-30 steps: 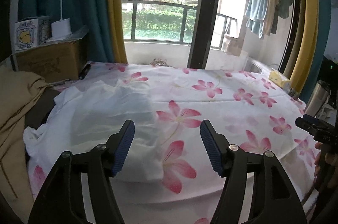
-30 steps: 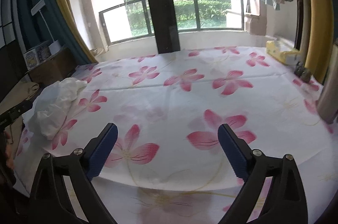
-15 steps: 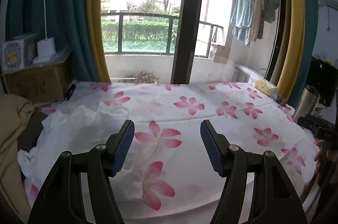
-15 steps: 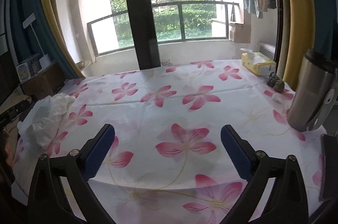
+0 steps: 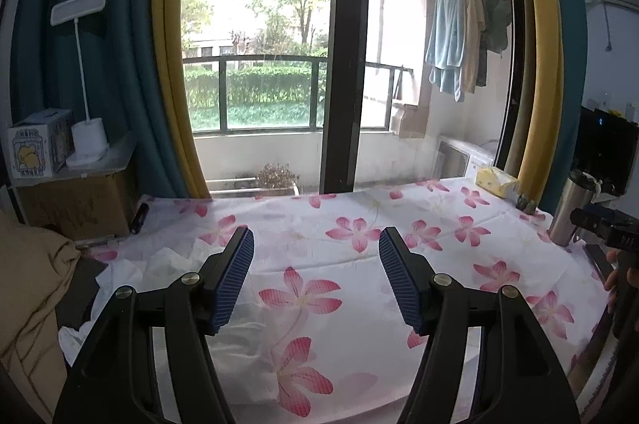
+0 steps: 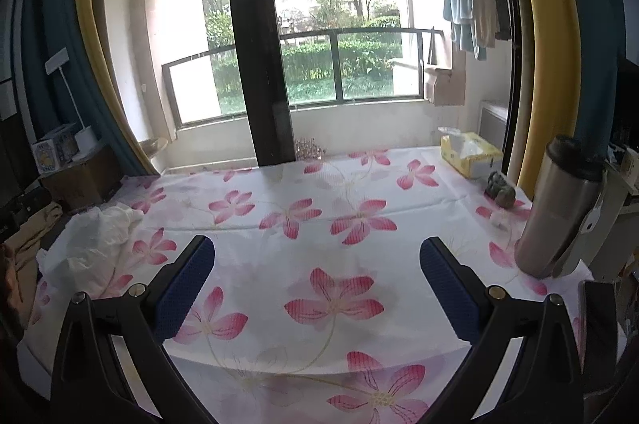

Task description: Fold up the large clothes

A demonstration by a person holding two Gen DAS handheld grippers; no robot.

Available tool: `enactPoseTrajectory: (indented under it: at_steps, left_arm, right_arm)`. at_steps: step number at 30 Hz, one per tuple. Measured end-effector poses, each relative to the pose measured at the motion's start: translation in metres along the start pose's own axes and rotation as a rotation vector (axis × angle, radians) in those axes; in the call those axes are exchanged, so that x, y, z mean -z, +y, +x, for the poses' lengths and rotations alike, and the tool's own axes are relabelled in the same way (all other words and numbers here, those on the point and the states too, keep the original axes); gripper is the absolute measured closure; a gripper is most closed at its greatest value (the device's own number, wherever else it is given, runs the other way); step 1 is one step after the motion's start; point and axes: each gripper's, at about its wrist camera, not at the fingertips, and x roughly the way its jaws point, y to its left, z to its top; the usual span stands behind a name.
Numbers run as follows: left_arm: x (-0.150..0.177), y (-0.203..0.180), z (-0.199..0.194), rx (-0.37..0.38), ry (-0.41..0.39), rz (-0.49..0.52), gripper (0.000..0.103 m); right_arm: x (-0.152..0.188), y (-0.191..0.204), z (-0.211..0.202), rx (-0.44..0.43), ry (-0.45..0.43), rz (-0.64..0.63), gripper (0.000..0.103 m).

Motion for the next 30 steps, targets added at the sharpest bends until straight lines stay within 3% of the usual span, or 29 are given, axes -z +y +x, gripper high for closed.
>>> enactPoseTrajectory:
  at_steps: [14,30]
  left_arm:
    - [-0.024,0.004,-0.034,0.038,-0.090,-0.028,0.034]
    - [-0.036,0.014,-0.064,0.013,-0.183,-0.026,0.033]
  right_arm:
    - [-0.026,0.012,-0.030,0.001,-0.077,-0.048,0.001]
    - [-0.050,0.038,-0.058,-0.011,-0.162,-0.116,0.001]
